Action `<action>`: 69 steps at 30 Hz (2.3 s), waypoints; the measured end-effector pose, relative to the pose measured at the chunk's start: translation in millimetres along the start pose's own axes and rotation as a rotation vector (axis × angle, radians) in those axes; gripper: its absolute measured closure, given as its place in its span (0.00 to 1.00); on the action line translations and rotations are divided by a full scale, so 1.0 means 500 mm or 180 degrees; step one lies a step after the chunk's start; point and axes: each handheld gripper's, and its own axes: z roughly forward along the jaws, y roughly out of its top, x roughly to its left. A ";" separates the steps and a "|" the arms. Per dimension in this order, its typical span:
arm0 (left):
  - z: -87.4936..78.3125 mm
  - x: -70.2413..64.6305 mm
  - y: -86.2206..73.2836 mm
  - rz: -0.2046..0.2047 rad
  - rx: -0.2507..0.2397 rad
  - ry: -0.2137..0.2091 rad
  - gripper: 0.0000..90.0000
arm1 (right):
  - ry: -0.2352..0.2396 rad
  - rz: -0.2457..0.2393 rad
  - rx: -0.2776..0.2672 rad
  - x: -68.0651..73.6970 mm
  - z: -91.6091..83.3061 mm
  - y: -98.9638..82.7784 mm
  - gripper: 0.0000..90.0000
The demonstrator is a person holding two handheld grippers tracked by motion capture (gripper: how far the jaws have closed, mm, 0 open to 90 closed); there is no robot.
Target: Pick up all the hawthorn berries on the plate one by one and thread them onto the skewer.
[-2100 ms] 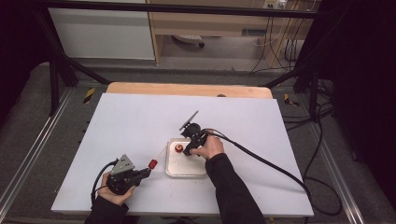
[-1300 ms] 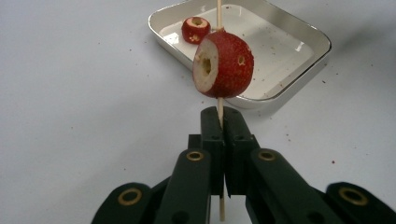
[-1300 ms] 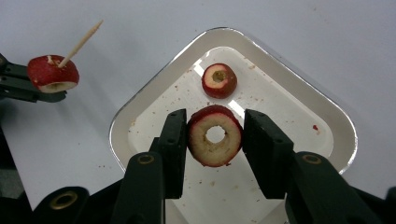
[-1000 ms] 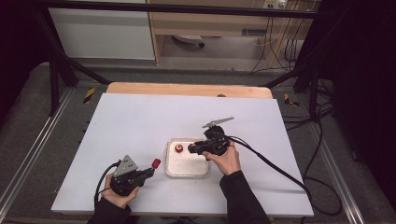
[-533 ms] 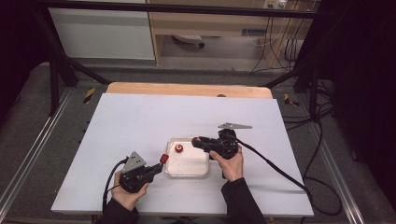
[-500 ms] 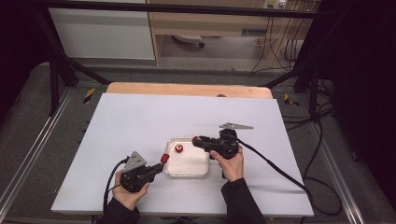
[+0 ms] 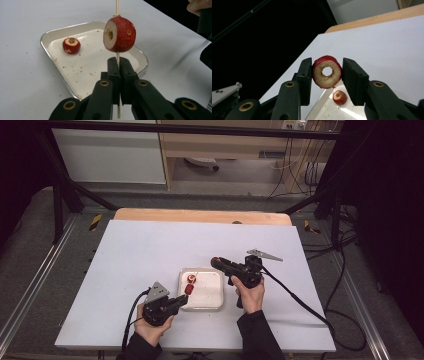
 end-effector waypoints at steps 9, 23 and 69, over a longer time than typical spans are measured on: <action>0.012 -0.024 0.009 -0.0044 -0.0051 -0.0106 0.98 | 0.0028 -0.0001 -0.0274 0.001 0.001 0.004 0.68; 0.039 -0.046 0.022 -0.0157 -0.0081 -0.0225 0.98 | 0.0096 -0.0077 -0.0509 0.004 0.005 0.001 0.68; 0.037 -0.032 0.026 -0.0199 -0.0285 -0.0100 0.97 | 0.0189 0.0056 -0.0296 0.005 -0.005 -0.010 0.69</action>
